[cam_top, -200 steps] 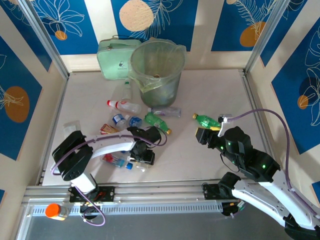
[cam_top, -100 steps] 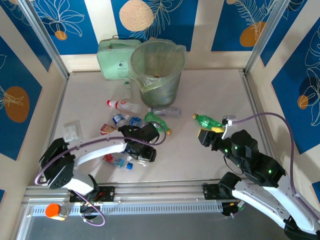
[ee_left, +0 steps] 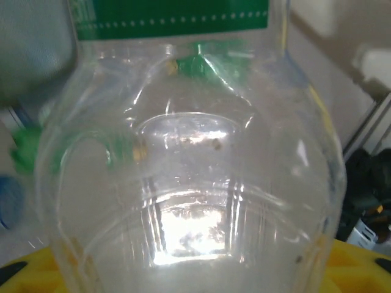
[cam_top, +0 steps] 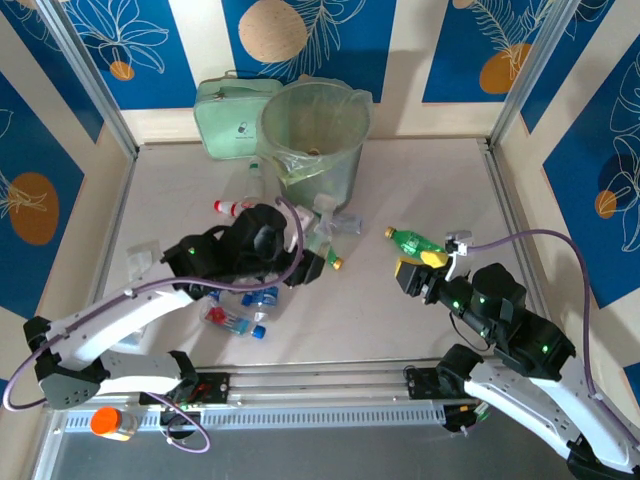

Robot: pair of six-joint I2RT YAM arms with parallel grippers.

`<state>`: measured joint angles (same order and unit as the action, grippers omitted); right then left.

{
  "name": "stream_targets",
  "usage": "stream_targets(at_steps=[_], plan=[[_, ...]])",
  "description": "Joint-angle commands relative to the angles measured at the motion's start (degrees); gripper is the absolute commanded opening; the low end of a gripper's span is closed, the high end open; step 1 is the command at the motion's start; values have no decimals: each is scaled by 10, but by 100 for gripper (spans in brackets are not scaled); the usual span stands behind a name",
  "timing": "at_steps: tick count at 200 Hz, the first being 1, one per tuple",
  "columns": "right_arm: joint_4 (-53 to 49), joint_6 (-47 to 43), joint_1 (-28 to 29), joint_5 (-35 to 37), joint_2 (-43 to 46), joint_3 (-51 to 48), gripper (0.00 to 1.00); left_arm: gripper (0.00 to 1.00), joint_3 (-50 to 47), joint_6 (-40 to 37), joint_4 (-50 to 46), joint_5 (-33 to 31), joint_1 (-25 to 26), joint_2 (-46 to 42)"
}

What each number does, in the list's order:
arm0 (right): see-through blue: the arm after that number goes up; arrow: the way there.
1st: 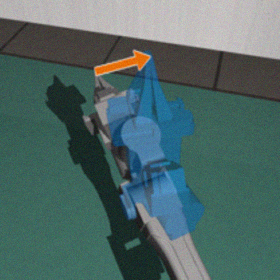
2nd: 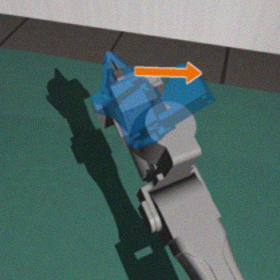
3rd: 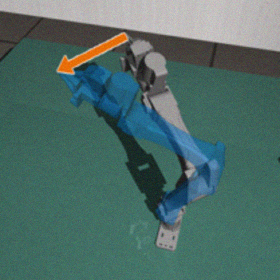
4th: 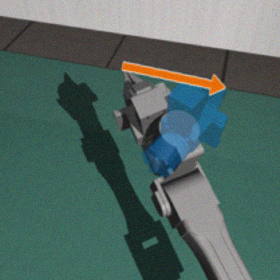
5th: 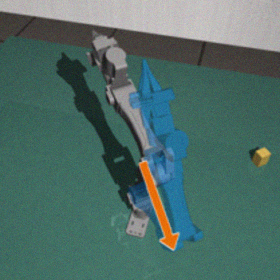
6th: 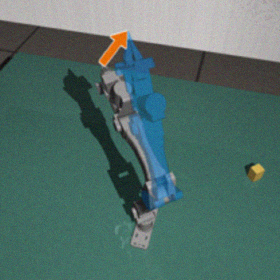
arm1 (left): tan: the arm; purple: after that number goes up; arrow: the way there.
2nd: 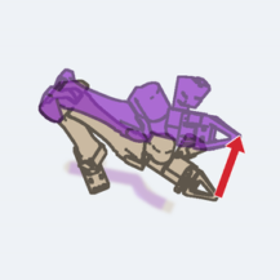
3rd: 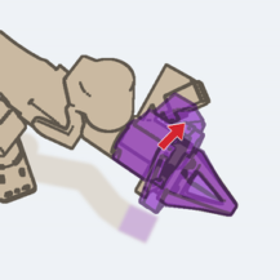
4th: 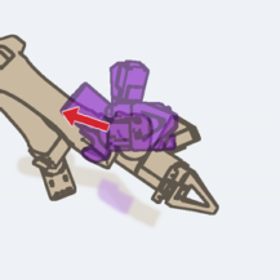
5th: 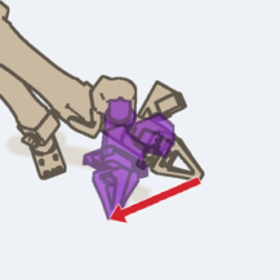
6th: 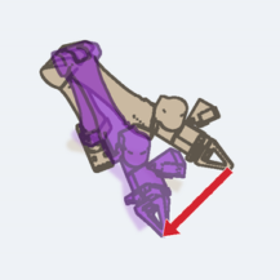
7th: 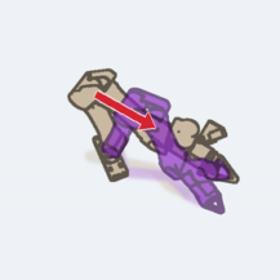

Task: Put the plastic bottles in the bin

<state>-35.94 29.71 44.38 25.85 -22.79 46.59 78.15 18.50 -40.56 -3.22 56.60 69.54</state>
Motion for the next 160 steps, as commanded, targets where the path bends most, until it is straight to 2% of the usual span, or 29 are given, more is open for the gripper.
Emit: stream_targets(at_steps=[1,28,54,86,134,160], plan=[[24,-10,-3,-13,-5,-4,68,46,77,-79,18,-40,-27,36],[15,-14,-3,-10,-14,2,68,46,172,-70,46,18,-92,100],[8,-25,-3,-8,-30,17,68,46,271,-85,66,25,-126,176],[-3,-32,-7,-2,-60,43,68,44,409,-50,67,51,-181,290],[19,-27,-12,-9,-93,41,68,44,553,-2,75,41,-223,437],[22,-23,-13,-16,-124,48,68,44,616,41,62,62,-247,505]])
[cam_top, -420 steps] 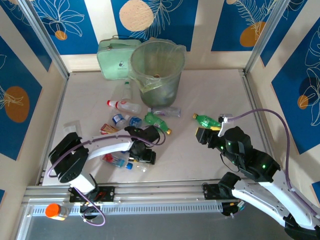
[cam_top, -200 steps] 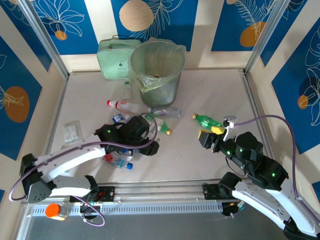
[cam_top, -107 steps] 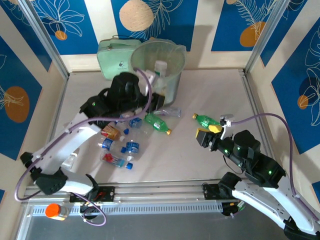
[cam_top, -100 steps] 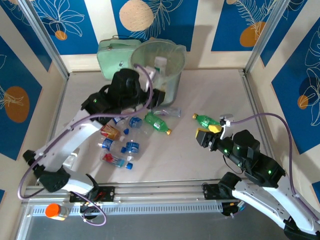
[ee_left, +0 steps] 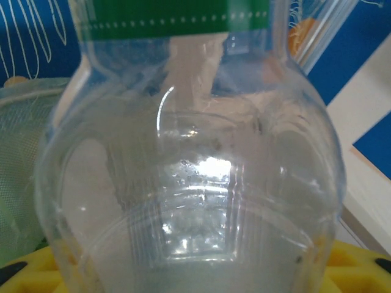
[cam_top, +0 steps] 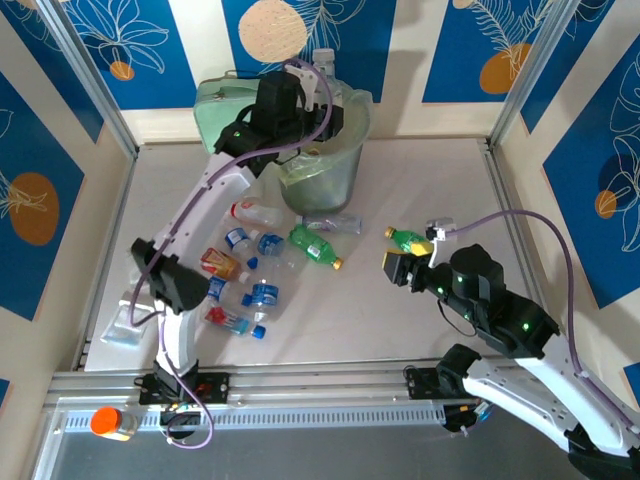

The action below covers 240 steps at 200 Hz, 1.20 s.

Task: Put the plastic bottles in the bin

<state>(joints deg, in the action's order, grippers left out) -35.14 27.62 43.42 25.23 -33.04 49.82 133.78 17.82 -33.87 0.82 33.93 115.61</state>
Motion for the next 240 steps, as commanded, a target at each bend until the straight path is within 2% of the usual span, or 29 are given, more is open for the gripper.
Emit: stream_targets(at_steps=[1,24,99,112,133,148,172,240], plan=[[14,-2,-4,-10,-22,16,68,44,62,49,-6,22,-21,46],[20,1,-4,-14,-34,16,68,43,101,59,-25,23,-30,94],[30,10,-11,-23,-44,-5,68,45,99,80,-13,44,-44,179],[30,7,-12,-23,-44,-4,68,50,99,82,-15,39,-45,189],[29,-1,-16,-19,-44,3,68,65,99,88,-18,36,-45,199],[28,-6,-19,-20,-45,13,68,72,99,91,-18,34,-45,199],[21,-20,-22,-14,-46,29,68,78,99,93,-16,28,-45,189],[-9,-48,-26,-6,-46,88,68,77,99,81,-18,27,-45,119]])
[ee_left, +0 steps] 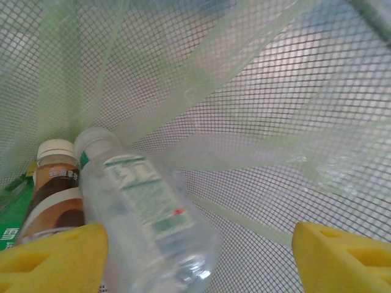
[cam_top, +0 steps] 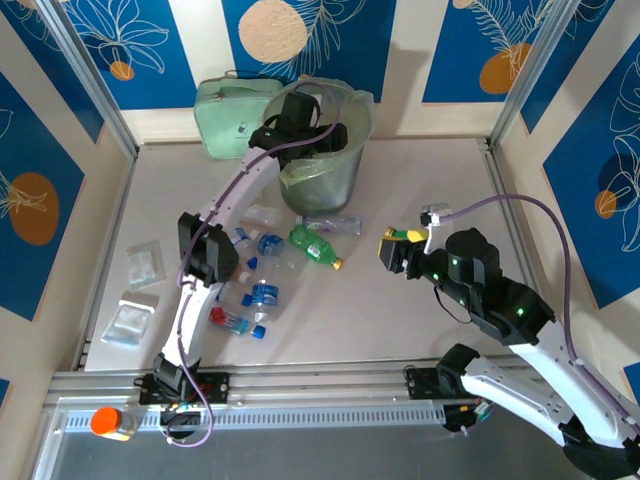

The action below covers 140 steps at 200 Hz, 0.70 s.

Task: Put the plastic bottles in the bin

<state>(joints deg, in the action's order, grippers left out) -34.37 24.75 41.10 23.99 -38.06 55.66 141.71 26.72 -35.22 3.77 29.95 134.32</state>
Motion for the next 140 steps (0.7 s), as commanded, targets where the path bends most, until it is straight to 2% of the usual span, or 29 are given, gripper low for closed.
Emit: stream_targets(at_steps=[1,34,68,101,140], plan=[[-18,-20,-3,6,4,31,68,77,20,-9,-4,-2,-5,-70],[-32,-20,-3,6,4,54,68,74,7,-22,-19,16,2,-126],[-50,-19,-3,2,4,74,68,73,-80,-34,-5,28,17,-219],[-66,-21,-3,5,7,89,68,72,-222,-41,25,24,40,-336],[-67,-17,-4,14,5,70,68,71,-460,-8,124,21,89,-498]])
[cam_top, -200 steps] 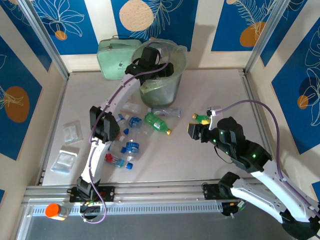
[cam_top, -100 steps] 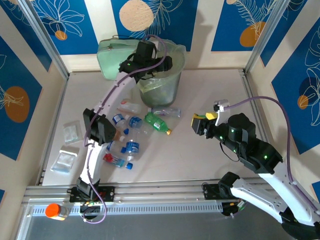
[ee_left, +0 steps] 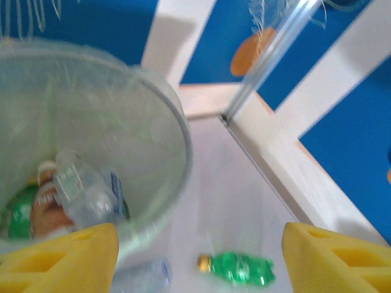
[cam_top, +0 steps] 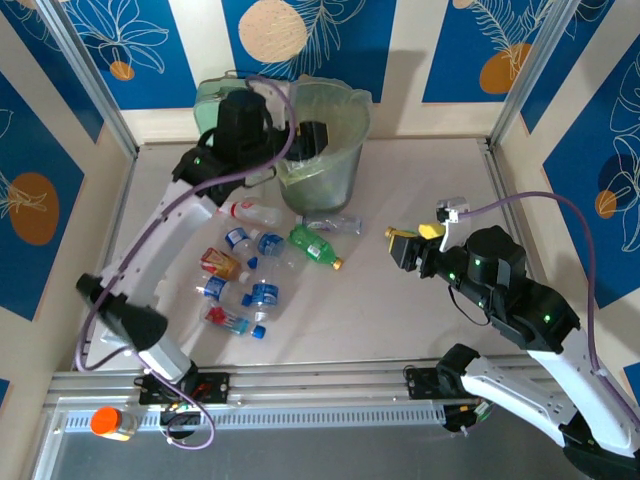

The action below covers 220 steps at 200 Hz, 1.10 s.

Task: Put the plastic bottles in the bin

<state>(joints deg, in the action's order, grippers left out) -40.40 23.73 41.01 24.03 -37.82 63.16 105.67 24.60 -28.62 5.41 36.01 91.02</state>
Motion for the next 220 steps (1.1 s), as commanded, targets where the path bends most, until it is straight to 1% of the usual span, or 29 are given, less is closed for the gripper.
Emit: stream_targets(at_steps=[1,30,55,71,95,100,106,114,129,149,168,185,206,215,220], plan=[[-6,-6,-3,13,3,-5,68,71,-105,13,59,5,29,-68],[5,5,-11,21,-9,-35,68,71,-208,12,56,10,52,-147],[-4,19,-44,5,-58,-56,68,71,-274,-2,27,6,54,-200],[4,29,-92,-32,-88,-71,69,71,-321,-13,13,-2,54,-241],[60,54,-180,-107,-141,-105,69,71,-419,-14,22,-22,53,-311],[71,55,-194,-114,-156,-108,69,71,-432,-19,21,-23,53,-321],[75,61,-206,-106,-173,-109,71,71,-444,-24,17,-27,54,-331],[84,71,-222,-100,-193,-110,72,71,-451,-33,7,-34,54,-341],[131,74,-262,-133,-229,-117,74,71,-455,-54,-13,-43,54,-354],[157,79,-306,-163,-291,-96,76,71,-446,-76,-35,-59,54,-369],[160,77,-337,-168,-354,-60,78,71,-433,-93,-48,-58,54,-379],[146,94,-386,-221,-415,-27,82,71,-433,-118,-51,-65,53,-387],[140,108,-429,-262,-470,-5,86,71,-467,-128,-27,-100,53,-409],[138,112,-443,-274,-487,1,89,71,-482,-124,-12,-97,52,-417],[137,111,-448,-280,-496,5,90,71,-485,-123,-8,-83,49,-417]])
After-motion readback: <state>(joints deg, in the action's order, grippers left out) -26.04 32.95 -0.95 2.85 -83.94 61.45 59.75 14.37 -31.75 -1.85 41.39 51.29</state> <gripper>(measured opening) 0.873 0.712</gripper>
